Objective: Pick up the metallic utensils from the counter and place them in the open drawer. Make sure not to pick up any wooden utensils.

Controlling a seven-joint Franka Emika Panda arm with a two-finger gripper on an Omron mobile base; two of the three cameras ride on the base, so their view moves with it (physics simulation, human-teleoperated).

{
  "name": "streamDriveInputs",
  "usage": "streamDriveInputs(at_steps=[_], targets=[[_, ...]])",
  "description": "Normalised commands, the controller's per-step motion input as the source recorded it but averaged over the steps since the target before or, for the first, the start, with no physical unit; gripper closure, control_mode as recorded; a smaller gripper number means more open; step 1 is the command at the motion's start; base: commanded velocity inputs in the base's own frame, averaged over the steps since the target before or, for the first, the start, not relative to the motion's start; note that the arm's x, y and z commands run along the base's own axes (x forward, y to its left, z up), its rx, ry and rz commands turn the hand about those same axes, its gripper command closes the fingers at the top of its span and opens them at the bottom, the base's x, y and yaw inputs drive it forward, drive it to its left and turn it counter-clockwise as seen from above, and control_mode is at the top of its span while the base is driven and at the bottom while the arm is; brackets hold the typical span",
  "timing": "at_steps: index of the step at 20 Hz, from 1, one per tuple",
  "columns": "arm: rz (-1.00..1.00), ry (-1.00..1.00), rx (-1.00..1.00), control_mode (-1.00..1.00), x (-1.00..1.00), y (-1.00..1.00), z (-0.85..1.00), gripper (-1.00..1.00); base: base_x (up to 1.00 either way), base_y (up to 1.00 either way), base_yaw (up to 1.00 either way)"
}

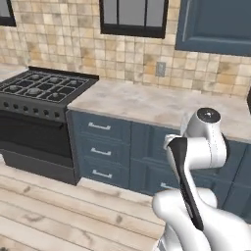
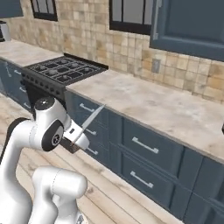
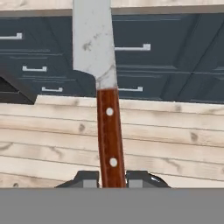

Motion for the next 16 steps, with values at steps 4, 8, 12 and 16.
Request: streamDriveInputs(at_steps=[4,8,12,16], targets=[[0.0,0.0,0.0,1.0,0.0,0.0,0.0,1.0,1.0,-0.08,0.57],[0.0,0.0,0.0,1.0,0.0,0.0,0.0,1.0,1.0,-0.07,0.55],[0.0,0.0,0.0,1.0,0.0,0.0,0.0,1.0,1.0,-0.02,0.54],[0.0,0.0,0.0,1.0,0.0,0.0,0.0,1.0,1.0,0.0,0.52]])
